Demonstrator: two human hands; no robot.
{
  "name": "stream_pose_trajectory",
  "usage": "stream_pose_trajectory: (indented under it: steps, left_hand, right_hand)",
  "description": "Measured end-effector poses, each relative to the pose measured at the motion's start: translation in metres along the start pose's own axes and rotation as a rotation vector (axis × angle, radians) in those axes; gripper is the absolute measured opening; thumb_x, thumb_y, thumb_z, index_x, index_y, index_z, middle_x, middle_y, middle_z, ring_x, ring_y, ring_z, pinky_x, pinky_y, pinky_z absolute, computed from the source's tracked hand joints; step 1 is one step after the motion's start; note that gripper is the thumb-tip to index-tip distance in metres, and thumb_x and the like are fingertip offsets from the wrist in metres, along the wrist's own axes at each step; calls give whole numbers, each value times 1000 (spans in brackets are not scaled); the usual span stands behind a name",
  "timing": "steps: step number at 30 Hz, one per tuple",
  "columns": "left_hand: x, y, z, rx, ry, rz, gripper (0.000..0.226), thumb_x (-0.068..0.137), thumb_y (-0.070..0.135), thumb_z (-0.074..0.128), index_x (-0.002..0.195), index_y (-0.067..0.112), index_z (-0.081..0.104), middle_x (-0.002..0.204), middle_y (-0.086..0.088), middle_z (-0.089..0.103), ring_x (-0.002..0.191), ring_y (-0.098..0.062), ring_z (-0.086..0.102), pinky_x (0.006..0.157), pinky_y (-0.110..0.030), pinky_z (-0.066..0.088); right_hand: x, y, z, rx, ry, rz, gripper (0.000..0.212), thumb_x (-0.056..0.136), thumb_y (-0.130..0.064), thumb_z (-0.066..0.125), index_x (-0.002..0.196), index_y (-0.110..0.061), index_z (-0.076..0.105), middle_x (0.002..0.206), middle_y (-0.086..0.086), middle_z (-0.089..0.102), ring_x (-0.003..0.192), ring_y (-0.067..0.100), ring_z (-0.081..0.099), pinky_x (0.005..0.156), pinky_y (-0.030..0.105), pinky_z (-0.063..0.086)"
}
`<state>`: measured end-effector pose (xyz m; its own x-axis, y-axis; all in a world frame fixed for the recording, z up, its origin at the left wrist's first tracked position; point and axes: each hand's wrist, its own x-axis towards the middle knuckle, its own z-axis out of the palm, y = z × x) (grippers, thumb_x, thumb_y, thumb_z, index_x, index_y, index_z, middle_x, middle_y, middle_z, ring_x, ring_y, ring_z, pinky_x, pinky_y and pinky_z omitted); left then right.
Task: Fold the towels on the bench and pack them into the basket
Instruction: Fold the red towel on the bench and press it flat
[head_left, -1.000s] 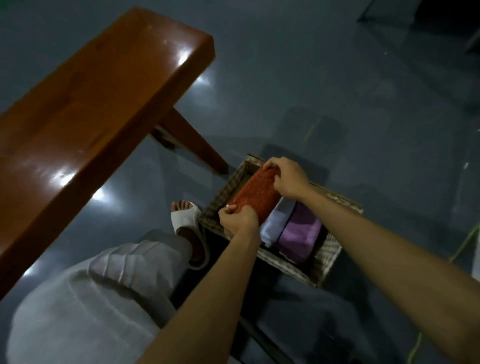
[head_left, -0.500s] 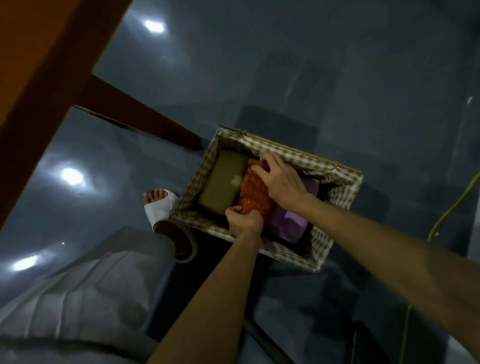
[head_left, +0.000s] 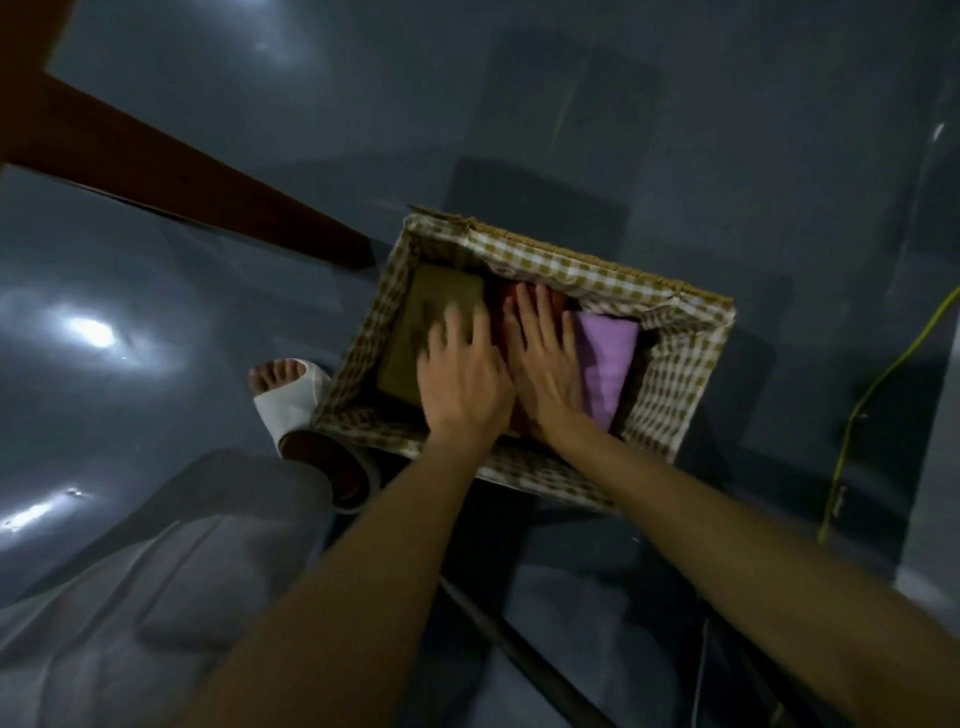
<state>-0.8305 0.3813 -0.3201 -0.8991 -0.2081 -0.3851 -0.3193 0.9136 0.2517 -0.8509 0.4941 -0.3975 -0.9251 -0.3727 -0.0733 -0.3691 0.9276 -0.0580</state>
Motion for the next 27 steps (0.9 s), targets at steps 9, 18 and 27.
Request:
stream_pose_trajectory:
  steps: [9,18,27]
  left_hand:
    - [58,-71,68,-78,-99,438,69,105,60,25,165,31,11,171,-11,12,157,-31,13,125,-60,4]
    - [75,-65,67,-53,-97,404,63,106,57,15,164,33,10,172,-9,11,158,-31,8,123,-64,5]
    - [44,-14,65,46,22,554,61,106,56,30,163,42,13,172,-11,-7,143,-46,31,110,-80,9]
  right_hand:
    - [3,1,17,98,-5,21,68,95,-35,44,156,-5,37,167,17,22,157,34,12,122,59,16]
    - [7,8,10,250,83,-22,71,92,-32,53,155,-3,37,164,17,30,155,32,20,122,60,18]
    - [-19,28,5,108,113,339,61,100,-33,41,158,-13,32,161,11,37,151,26,31,122,59,19]
